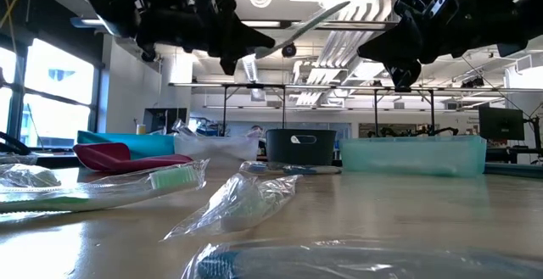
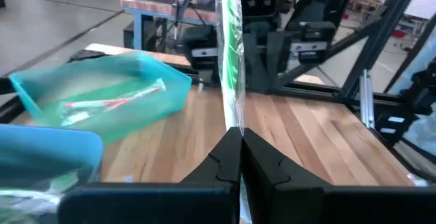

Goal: Pick & Place Toothbrushes
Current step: Put the green toothbrush into the dark blue bin

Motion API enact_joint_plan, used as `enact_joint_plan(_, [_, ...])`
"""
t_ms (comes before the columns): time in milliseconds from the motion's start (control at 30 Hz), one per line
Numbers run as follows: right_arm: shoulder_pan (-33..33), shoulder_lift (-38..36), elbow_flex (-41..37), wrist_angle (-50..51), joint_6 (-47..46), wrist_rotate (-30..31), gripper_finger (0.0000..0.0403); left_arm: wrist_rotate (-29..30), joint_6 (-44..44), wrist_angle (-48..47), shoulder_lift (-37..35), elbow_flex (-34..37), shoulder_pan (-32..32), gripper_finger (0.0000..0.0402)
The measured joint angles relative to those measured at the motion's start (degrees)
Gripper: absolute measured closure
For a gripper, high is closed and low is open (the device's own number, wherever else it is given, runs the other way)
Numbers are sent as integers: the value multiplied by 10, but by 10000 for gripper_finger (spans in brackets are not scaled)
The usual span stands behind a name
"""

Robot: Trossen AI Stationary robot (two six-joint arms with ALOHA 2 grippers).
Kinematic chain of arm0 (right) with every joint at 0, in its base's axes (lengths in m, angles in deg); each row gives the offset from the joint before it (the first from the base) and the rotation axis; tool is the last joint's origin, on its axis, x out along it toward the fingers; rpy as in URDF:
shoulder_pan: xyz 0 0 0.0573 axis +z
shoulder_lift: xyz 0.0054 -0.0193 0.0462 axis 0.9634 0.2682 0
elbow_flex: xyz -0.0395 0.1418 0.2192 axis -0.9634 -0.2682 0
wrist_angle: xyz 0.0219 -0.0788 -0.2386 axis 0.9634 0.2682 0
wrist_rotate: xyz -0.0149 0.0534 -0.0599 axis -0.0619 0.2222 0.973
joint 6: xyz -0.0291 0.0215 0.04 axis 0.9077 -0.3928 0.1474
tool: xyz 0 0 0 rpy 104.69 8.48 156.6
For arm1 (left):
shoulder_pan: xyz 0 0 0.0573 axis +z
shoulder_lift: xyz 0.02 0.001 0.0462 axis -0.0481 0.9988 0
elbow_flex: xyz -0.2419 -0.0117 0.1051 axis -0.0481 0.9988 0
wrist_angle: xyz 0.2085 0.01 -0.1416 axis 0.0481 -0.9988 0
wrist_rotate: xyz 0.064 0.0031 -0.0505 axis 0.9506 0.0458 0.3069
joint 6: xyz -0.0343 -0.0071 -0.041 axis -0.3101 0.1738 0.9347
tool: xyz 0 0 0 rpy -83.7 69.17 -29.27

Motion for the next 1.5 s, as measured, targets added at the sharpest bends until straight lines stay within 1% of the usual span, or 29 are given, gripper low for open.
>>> enact_joint_plan(100, [0,0,0,-8,0,0,401,-22,-2,-9,-17,0,23,401])
enact_joint_plan(200, [0,0,0,-17,-2,0,401,-47,-16,-40,-54,0,54,401])
enact_joint_plan(367, [0,0,0,-28,-2,5,401,-54,-52,-126,-123,0,97,401])
enact_joint_plan(433, [0,0,0,-49,0,22,401,-55,-66,-159,-139,0,104,401])
enact_joint_plan(533, [0,9,0,-103,4,67,401,-55,-79,-187,-145,0,102,401])
enact_joint_plan(633, [0,22,0,-152,10,98,401,-57,-88,-187,-145,0,102,401])
enact_joint_plan(733, [0,41,0,-185,18,99,401,-57,-100,-190,-145,0,102,401])
enact_joint_plan(833, [0,66,0,-219,16,86,401,-59,-100,-194,-145,0,102,401])
enact_joint_plan(900, [0,84,0,-237,15,85,401,-61,-99,-176,-146,13,102,401])
enact_joint_plan(967, [0,104,0,-264,11,85,401,-60,-86,-136,-146,44,98,401])
enact_joint_plan(1133, [0,146,0,-323,-14,85,401,-61,-33,39,-149,144,94,401])
enact_joint_plan(1233, [0,163,0,-358,-17,86,401,-51,-16,111,-149,178,95,401])
enact_joint_plan(1333, [0,177,14,-377,-17,88,401,-47,-12,141,-149,182,94,401])
enact_joint_plan(1500, [0,204,68,-372,-7,89,401,-46,-2,146,-149,183,94,401])
